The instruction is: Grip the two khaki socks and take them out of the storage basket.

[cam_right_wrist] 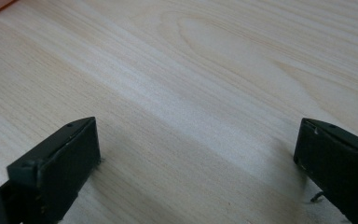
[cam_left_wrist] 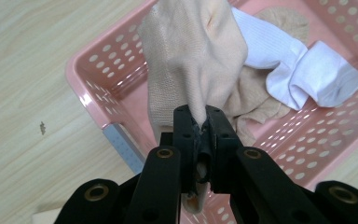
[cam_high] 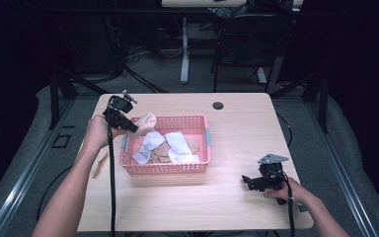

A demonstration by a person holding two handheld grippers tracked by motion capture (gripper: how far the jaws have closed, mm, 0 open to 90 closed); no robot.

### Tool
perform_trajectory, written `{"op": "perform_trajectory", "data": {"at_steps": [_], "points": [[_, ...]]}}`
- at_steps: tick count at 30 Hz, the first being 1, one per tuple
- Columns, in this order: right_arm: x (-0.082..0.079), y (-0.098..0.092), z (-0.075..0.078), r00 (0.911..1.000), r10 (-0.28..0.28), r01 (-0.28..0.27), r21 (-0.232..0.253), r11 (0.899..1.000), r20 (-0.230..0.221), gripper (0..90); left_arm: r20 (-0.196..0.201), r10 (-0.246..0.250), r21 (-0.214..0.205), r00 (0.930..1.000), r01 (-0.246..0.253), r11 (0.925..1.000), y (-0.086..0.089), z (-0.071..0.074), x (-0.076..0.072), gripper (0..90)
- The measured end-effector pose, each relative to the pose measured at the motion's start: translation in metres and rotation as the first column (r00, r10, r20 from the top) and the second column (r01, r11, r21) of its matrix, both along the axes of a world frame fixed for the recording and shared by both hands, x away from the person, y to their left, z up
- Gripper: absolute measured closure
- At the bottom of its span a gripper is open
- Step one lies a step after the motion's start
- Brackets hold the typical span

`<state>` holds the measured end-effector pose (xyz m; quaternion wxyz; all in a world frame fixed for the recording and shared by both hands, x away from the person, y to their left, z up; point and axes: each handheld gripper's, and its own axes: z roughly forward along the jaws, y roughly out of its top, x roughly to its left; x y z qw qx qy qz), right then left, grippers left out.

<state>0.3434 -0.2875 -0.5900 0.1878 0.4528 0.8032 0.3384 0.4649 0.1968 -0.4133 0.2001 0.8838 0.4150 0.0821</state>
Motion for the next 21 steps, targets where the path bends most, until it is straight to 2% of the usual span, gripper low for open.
{"op": "perform_trajectory", "data": {"at_steps": [10,15,21], "points": [[0.000,0.000,0.000,1.0000,0.001,-0.001,0.001,1.000,-0.001,0.0,0.036,0.004,0.000,0.9993,-0.004,1.0000,0.005,0.028,-0.008,84.1],[0.000,0.000,0.000,1.0000,0.000,0.000,0.000,1.000,-0.001,0.0,0.058,0.020,-0.001,0.9981,-0.019,0.9998,0.015,0.044,-0.012,84.1],[0.000,0.000,0.000,1.0000,-0.001,0.001,-0.003,1.000,0.000,0.0,0.073,0.041,-0.003,0.9965,-0.040,0.9992,0.028,0.053,-0.017,84.1]]}}
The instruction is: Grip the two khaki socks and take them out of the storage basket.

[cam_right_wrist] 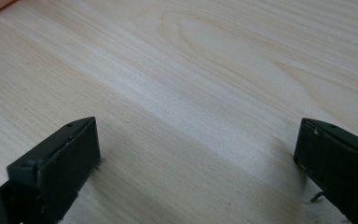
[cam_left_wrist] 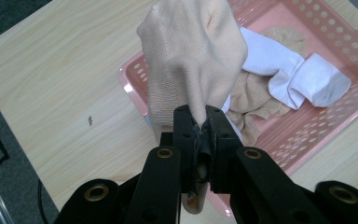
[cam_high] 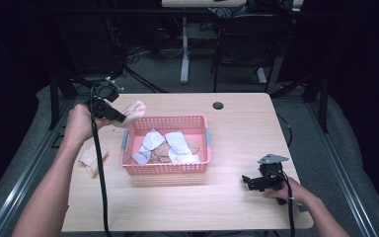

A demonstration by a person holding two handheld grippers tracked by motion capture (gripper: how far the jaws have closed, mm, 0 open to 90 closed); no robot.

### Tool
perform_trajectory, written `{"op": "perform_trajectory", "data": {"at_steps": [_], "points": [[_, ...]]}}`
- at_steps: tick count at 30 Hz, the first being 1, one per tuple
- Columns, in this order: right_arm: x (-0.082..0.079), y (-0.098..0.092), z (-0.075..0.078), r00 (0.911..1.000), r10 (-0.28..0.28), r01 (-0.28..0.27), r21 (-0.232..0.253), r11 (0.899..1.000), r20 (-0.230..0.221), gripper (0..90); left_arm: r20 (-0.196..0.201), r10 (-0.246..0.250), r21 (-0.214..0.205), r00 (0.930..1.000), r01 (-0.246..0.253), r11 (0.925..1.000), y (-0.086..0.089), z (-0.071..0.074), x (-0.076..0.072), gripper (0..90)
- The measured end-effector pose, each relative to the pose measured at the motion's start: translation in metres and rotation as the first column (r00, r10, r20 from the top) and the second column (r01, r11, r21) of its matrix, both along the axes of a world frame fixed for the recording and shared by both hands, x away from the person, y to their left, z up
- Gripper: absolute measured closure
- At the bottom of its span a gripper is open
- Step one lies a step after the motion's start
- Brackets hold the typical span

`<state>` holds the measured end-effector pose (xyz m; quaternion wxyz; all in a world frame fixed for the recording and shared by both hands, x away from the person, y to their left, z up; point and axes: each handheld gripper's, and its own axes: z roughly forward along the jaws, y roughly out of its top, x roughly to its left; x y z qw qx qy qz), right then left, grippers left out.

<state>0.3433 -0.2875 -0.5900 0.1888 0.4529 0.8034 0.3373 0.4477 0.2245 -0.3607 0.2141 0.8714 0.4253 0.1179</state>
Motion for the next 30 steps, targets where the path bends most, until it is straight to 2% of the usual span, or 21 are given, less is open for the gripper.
{"op": "perform_trajectory", "data": {"at_steps": [9,12,16,19,24,26,28,30], "points": [[0.000,0.000,0.000,1.0000,0.000,0.000,-0.001,1.000,0.000,0.0,0.016,0.065,-0.004,0.9978,-0.065,0.9979,0.037,0.002,-0.010,84.1],[0.000,0.000,0.000,1.0000,0.001,-0.001,0.002,1.000,0.000,0.0,0.016,0.080,-0.006,0.9967,-0.080,0.9968,0.044,0.001,-0.012,84.0],[0.000,0.000,0.000,1.0000,0.000,0.000,-0.001,1.000,0.001,0.0,0.008,0.120,-0.012,0.9927,-0.120,0.9927,0.061,-0.007,-0.015,84.0],[0.000,0.000,0.000,1.0000,0.001,-0.001,0.002,1.000,0.001,0.0,-0.003,0.145,0.007,0.9894,-0.145,0.9894,0.069,-0.015,-0.015,84.0],[0.000,0.000,0.000,1.0000,-0.001,0.001,-0.002,1.000,0.001,0.0,-0.021,0.204,-0.005,0.9787,-0.204,0.9789,0.087,-0.028,-0.014,84.0],[0.000,0.000,0.000,1.0000,0.000,0.000,-0.002,1.000,0.001,0.0,-0.038,0.229,0.009,0.9726,-0.229,0.9734,0.095,-0.037,-0.012,84.0],[0.000,0.000,0.000,1.0000,0.000,0.000,-0.002,1.000,0.001,0.0,-0.057,0.252,0.005,0.9661,-0.252,0.9678,0.102,-0.047,-0.011,83.9],[0.000,0.000,0.000,1.0000,0.001,-0.001,0.002,1.000,0.001,0.0,-0.080,0.262,0.014,0.9617,-0.262,0.9650,0.108,-0.058,-0.010,83.9]]}}
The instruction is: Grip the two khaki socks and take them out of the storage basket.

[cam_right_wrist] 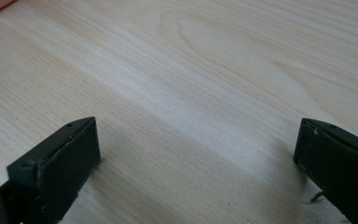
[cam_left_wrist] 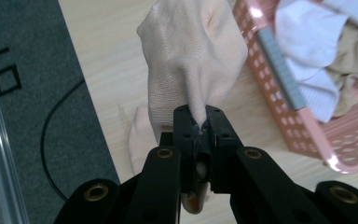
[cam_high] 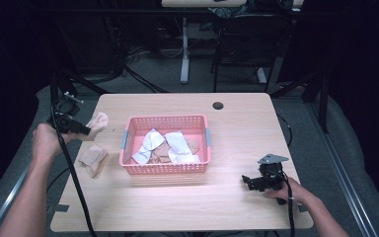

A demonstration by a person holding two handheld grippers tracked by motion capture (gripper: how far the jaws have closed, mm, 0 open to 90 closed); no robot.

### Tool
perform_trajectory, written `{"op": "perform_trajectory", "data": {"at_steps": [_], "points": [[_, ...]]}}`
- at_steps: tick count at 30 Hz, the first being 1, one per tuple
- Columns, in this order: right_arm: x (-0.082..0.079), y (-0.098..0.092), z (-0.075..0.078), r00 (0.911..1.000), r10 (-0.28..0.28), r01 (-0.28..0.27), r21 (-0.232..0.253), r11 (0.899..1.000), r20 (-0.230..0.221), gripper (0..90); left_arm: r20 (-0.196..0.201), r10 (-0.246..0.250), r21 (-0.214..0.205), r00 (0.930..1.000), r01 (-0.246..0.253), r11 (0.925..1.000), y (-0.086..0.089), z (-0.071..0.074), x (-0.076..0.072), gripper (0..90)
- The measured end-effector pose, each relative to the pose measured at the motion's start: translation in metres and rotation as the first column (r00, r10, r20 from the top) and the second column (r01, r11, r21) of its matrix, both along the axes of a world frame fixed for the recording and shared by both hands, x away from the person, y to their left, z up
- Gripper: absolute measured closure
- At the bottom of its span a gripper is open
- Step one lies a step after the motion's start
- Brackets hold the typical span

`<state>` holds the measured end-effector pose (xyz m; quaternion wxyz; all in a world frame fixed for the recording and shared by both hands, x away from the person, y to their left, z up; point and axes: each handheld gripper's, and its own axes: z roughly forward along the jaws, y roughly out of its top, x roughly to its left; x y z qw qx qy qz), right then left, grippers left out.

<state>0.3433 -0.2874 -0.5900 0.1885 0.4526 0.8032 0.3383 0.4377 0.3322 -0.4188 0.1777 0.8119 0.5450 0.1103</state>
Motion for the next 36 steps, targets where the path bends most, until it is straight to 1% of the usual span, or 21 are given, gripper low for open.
{"op": "perform_trajectory", "data": {"at_steps": [3,7,11,12,13,17,20,21,23,24,25,26,28,29,30,31,32,33,36], "points": [[0.000,0.000,0.000,1.0000,-0.001,0.001,-0.003,1.000,0.000,0.0,-0.025,0.026,-0.009,0.9993,-0.026,0.9996,0.007,-0.017,0.001,83.9],[0.000,0.000,0.000,1.0000,-0.001,0.001,-0.003,1.000,0.000,0.0,-0.053,0.061,-0.026,0.9968,-0.062,0.9977,0.013,-0.038,0.003,83.7],[0.000,0.000,0.000,1.0000,0.000,0.000,0.001,1.000,-0.001,0.0,-0.081,0.077,-0.030,0.9937,-0.080,0.9963,0.015,-0.058,0.005,83.6],[0.000,0.000,0.000,1.0000,0.000,0.000,0.001,1.000,-0.001,0.0,-0.081,0.077,-0.030,0.9937,-0.080,0.9963,0.015,-0.058,0.005,83.5],[0.000,0.000,0.000,1.0000,0.000,0.000,0.001,1.000,-0.001,0.0,-0.092,0.086,-0.030,0.9920,-0.089,0.9955,0.015,-0.066,0.007,83.4],[0.000,0.000,0.000,1.0000,0.000,0.000,0.000,1.000,0.000,0.0,-0.090,0.111,-0.039,0.9897,-0.115,0.9926,0.017,-0.076,0.008,82.0],[0.000,0.000,0.000,1.0000,0.000,0.000,0.000,1.000,0.000,0.0,-0.093,0.116,-0.038,0.9888,-0.120,0.9920,0.017,-0.079,0.008,73.9],[0.000,0.000,0.000,1.0000,-0.001,0.001,-0.003,1.000,0.000,0.0,-0.095,0.127,-0.036,0.9873,-0.131,0.9907,0.018,-0.080,0.007,68.8],[0.000,0.000,0.000,1.0000,0.000,0.000,0.000,1.000,-0.001,0.0,-0.082,0.142,-0.032,0.9865,-0.145,0.9890,0.019,-0.078,0.004,56.3],[0.000,0.000,0.000,1.0000,0.000,0.000,0.001,1.000,0.000,0.0,-0.069,0.155,-0.030,0.9856,-0.157,0.9872,0.020,-0.077,0.002,50.1],[0.000,0.000,0.000,1.0000,0.000,0.000,0.001,1.000,0.000,0.0,-0.069,0.155,-0.030,0.9856,-0.157,0.9872,0.020,-0.077,0.002,41.6],[0.000,0.000,0.000,1.0000,-0.001,0.001,-0.004,1.000,0.001,0.0,-0.037,0.167,-0.027,0.9852,-0.168,0.9853,0.021,-0.073,-0.004,35.2],[0.000,0.000,0.000,1.0000,-0.001,0.001,-0.003,1.000,0.001,0.0,-0.016,0.169,-0.034,0.9855,-0.169,0.9850,0.022,-0.069,-0.014,27.1],[0.000,0.000,0.000,1.0000,-0.002,0.002,-0.003,1.000,0.001,0.0,0.001,0.171,-0.030,0.9854,-0.170,0.9849,0.022,-0.068,-0.019,23.3],[0.000,0.000,0.000,1.0000,-0.001,0.001,-0.003,1.000,0.001,0.0,0.016,0.172,-0.023,0.9849,-0.172,0.9849,0.022,-0.068,-0.025,20.6],[0.000,0.000,0.000,1.0000,-0.001,0.001,-0.003,1.000,0.001,0.0,0.021,0.169,-0.021,0.9853,-0.169,0.9854,0.022,-0.067,-0.030,18.5],[0.000,0.000,0.000,1.0000,-0.001,0.001,-0.003,1.000,0.001,0.0,0.033,0.174,-0.025,0.9842,-0.173,0.9845,0.022,-0.067,-0.036,16.5],[0.000,0.000,0.000,1.0000,-0.001,0.001,-0.003,1.000,0.001,0.0,0.037,0.171,-0.028,0.9845,-0.170,0.9850,0.023,-0.067,-0.042,15.1],[0.000,0.000,0.000,1.0000,-0.001,0.001,-0.002,1.000,0.000,0.0,0.056,0.179,-0.036,0.9823,-0.177,0.9836,0.024,-0.070,-0.059,12.8]]}}
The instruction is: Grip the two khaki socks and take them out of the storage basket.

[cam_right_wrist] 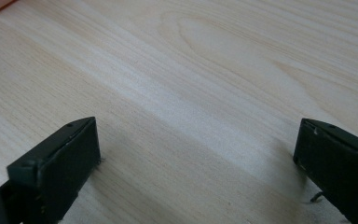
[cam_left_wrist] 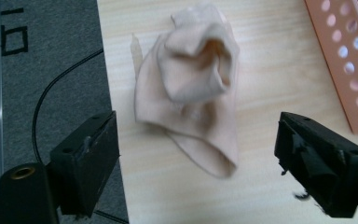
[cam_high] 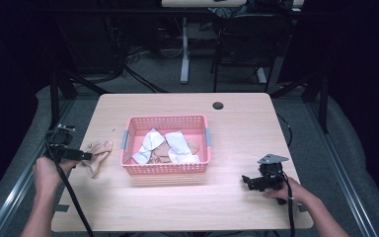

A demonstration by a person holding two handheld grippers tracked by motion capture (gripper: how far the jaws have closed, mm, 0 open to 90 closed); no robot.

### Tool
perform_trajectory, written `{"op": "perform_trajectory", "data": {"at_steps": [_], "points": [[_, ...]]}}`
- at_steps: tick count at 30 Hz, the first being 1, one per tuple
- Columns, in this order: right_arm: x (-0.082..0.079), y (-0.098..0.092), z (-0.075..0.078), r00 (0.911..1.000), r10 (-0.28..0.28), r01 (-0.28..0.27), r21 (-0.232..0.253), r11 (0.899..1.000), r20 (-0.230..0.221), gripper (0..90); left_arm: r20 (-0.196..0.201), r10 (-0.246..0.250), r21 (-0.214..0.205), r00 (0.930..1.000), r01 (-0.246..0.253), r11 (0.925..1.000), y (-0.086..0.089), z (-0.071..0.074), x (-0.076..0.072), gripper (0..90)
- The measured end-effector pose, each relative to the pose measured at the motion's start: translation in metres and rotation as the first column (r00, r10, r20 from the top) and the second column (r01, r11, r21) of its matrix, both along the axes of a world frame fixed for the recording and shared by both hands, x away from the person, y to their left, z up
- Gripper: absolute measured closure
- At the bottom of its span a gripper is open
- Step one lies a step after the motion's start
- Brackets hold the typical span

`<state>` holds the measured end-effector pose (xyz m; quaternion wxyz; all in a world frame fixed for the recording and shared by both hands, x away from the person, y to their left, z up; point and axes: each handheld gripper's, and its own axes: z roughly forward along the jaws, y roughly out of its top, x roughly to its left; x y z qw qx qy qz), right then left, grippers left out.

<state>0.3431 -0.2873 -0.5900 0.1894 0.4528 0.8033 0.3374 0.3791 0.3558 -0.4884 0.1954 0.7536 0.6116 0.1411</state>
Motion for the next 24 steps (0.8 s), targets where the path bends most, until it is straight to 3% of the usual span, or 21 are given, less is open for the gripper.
{"op": "perform_trajectory", "data": {"at_steps": [11,24], "points": [[0.000,0.000,0.000,1.0000,-0.001,0.001,-0.001,1.000,0.000,0.0,0.000,0.012,-0.007,0.9999,-0.012,0.9999,-0.003,-0.021,-0.036,4.4],[0.000,0.000,0.000,1.0000,0.000,0.000,0.000,1.000,-0.001,0.0,-0.047,0.016,0.012,0.9988,-0.016,0.9998,0.001,-0.037,-0.043,0.2]]}}
